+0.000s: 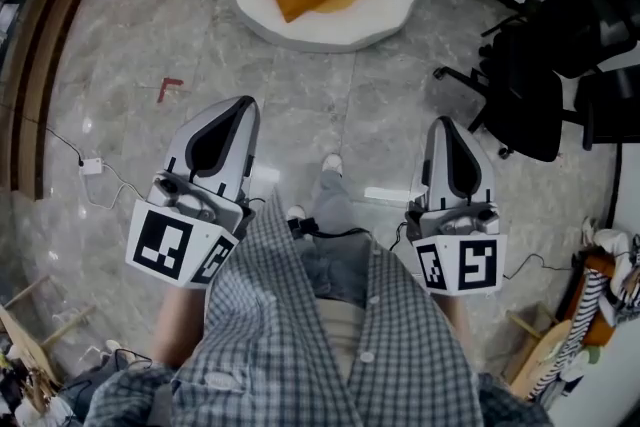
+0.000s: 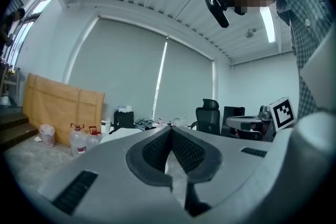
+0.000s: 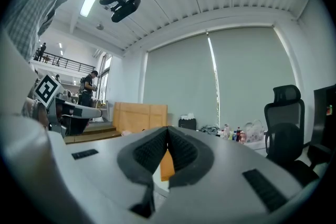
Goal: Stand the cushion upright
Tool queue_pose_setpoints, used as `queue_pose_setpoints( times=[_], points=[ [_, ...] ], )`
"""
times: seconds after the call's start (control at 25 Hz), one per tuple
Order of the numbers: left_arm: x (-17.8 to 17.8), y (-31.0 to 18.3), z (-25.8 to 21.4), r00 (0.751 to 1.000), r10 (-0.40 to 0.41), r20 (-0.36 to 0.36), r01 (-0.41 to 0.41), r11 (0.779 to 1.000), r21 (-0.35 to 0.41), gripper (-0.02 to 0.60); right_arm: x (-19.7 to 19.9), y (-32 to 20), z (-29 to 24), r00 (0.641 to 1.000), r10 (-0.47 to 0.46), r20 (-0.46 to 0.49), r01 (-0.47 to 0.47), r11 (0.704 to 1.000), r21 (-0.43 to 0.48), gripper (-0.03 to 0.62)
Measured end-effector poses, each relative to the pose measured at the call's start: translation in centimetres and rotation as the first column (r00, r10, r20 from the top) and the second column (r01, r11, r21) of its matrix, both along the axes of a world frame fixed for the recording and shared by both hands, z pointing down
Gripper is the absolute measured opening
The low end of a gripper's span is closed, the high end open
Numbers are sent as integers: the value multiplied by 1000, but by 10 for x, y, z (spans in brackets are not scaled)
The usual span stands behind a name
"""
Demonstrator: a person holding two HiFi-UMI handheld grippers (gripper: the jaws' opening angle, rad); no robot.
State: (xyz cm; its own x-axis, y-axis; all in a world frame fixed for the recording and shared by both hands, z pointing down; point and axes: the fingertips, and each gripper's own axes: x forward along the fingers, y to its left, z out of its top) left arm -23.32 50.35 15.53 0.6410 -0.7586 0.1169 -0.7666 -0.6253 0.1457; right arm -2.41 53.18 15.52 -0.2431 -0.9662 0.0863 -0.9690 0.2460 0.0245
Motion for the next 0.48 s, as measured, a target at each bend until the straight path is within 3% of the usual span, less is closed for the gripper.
queue_pose_setpoints(
  times=[0.36,0.48],
  points=[
    [19,-58,6,995,-99,9,99,995,-19,5,26,-83,5,996,-89,5,89,996,-6,6],
    [19,-75,2,986,-151,-70,147,987,-58,5,31,-106,7,993,-121,17,121,993,-9,6]
  ],
)
